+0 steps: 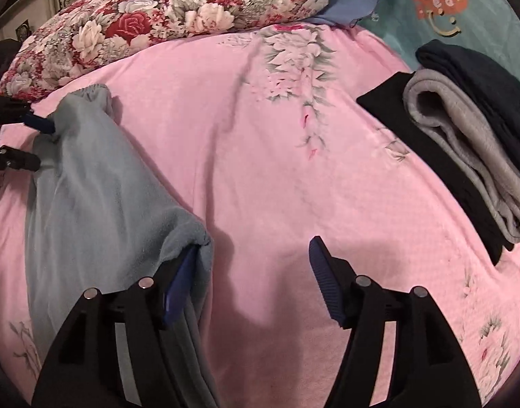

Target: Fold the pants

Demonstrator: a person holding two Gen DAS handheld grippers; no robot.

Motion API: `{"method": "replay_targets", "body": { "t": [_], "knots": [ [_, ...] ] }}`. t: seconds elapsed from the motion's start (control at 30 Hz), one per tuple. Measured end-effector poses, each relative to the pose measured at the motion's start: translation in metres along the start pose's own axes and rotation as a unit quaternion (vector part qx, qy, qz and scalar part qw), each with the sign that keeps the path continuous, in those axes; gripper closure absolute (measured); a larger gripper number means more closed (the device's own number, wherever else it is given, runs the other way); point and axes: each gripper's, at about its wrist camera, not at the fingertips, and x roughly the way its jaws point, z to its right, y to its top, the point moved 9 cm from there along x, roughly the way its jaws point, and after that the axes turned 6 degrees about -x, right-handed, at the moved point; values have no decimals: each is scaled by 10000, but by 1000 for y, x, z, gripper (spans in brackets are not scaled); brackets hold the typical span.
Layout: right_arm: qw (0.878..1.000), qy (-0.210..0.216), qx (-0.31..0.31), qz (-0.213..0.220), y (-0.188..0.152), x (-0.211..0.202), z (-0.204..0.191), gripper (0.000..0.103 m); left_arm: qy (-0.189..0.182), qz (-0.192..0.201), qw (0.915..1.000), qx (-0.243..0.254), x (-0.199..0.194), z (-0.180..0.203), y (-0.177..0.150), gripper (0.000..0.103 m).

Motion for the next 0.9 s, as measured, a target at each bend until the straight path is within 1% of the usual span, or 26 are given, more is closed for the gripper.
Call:
{"method": "replay_targets", "body": {
  "t": [0.03,0.1,0.13,0.17,0.2,0.23,0.27,0.3,0.37,0.4,0.43,0.47,0.5,0.53,0.6,0.63,0.67,0.7,0.73,0.77,0.8,0.83,0.87,0.9],
  "knots": [
    [9999,-157,-58,-27,-2,-3,5,37,52,40,10000,-9,-3,-3,1,25],
    [9999,-99,-37,-76,-5,-8,10,37,82,102,9999,-5,-12,-9,3,25],
    [9997,-227,-11,-78,-7,-12,15,37,37,171,9998,-16,-18,-12,6,25],
    [9984,-548,46,-131,-10,-16,23,37,238,302,9993,-43,-24,-19,9,24],
    [9979,-624,89,-129,-11,-18,26,36,472,403,9980,-62,-28,-26,13,23],
    [9971,-716,253,-79,-14,-25,34,36,532,451,9975,-109,-33,-32,16,23],
    [9959,-774,471,-78,-16,-29,42,36,464,460,9977,-180,-36,-36,18,23],
    [9949,-629,791,-37,-18,-34,44,36,427,487,9975,-272,-39,-39,20,23],
    [9937,-185,1085,231,-13,-48,33,36,279,572,9972,-400,-45,-39,24,23],
    [9918,149,1210,376,-7,-55,21,36,127,616,9971,-425,-46,-35,27,23],
    [9865,701,1374,556,2,-62,2,36,-7,631,9969,-466,-44,-31,29,21],
    [9805,1108,1474,687,9,-66,-13,36,-127,618,9967,-503,-41,-27,31,20],
    [9750,1437,1517,749,16,-67,-31,32,-261,583,9965,-537,-34,-21,33,20],
    [9720,1622,1538,728,20,-63,-44,28,-371,518,9963,-576,-25,-16,35,20],
    [9635,2022,1668,549,23,-49,-63,27,-384,353,9967,-625,-6,-14,38,20],
    [9622,2045,1745,435,23,-41,-65,27,-282,221,9974,-623,8,-15,38,20],
    [9630,1956,1826,318,19,-32,-63,27,-106,127,9979,-621,17,-20,39,20],
    [9639,1835,1921,185,14,-23,-57,27,179,67,9977,-646,27,-29,40,20],
    [9663,1571,2037,36,5,-15,-46,27,226,117,9975,-658,28,-33,43,21],
    [9653,1436,2178,65,0,-13,-35,29,198,140,9971,-719,26,-36,47,21],
    [9601,1482,2364,190,-4,-17,-28,30,141,140,9965,-814,24,-38,49,21],
    [9577,1363,2521,242,-7,-21,-20,29,35,186,9956,-913,19,-39,52,21],
    [9591,1020,2625,270,-13,-29,-9,28,-56,254,9952,-940,12,-37,54,21],
    [9593,925,2645,359,-17,-37,-4,27,-119,320,9951,-929,7,-34,56,20]
  ]
}}
